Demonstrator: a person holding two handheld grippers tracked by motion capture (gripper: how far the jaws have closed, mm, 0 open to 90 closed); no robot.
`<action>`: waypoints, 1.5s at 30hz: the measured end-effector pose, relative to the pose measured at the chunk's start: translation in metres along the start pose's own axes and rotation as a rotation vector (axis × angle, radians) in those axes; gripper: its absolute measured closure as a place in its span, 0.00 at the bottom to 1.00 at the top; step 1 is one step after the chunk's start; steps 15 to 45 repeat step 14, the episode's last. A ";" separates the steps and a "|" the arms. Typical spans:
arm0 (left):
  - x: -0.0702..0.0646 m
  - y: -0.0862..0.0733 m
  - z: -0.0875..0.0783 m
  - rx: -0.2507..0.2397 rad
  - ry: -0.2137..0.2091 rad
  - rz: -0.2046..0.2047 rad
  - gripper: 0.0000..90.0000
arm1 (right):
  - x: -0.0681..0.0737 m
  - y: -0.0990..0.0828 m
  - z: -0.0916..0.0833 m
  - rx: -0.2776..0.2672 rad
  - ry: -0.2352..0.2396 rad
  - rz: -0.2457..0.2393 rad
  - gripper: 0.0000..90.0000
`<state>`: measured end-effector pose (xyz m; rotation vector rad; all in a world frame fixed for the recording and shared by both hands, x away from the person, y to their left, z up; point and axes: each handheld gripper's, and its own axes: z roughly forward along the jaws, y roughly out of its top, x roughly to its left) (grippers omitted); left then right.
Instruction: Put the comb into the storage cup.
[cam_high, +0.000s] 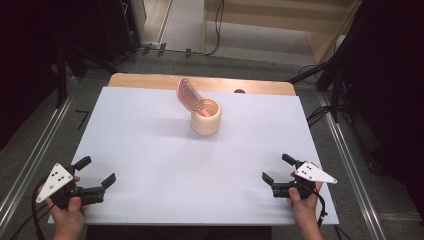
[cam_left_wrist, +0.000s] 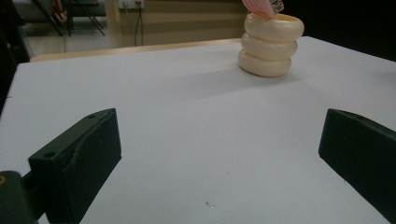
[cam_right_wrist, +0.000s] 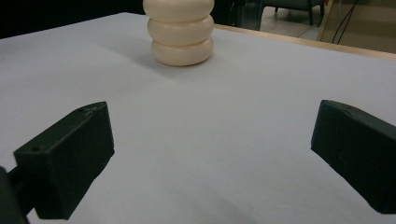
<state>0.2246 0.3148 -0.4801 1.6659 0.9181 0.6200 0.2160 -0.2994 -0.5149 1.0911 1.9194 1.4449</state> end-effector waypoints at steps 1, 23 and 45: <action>0.002 0.000 -0.001 0.000 0.004 -0.002 0.00 | 0.000 0.000 0.000 0.000 0.000 0.000 0.00; 0.004 -0.002 -0.001 0.006 0.018 -0.012 0.00 | 0.000 0.000 0.000 -0.001 -0.003 -0.002 0.00; 0.004 -0.002 -0.001 0.006 0.018 -0.012 0.00 | 0.000 0.000 0.000 -0.001 -0.003 -0.002 0.00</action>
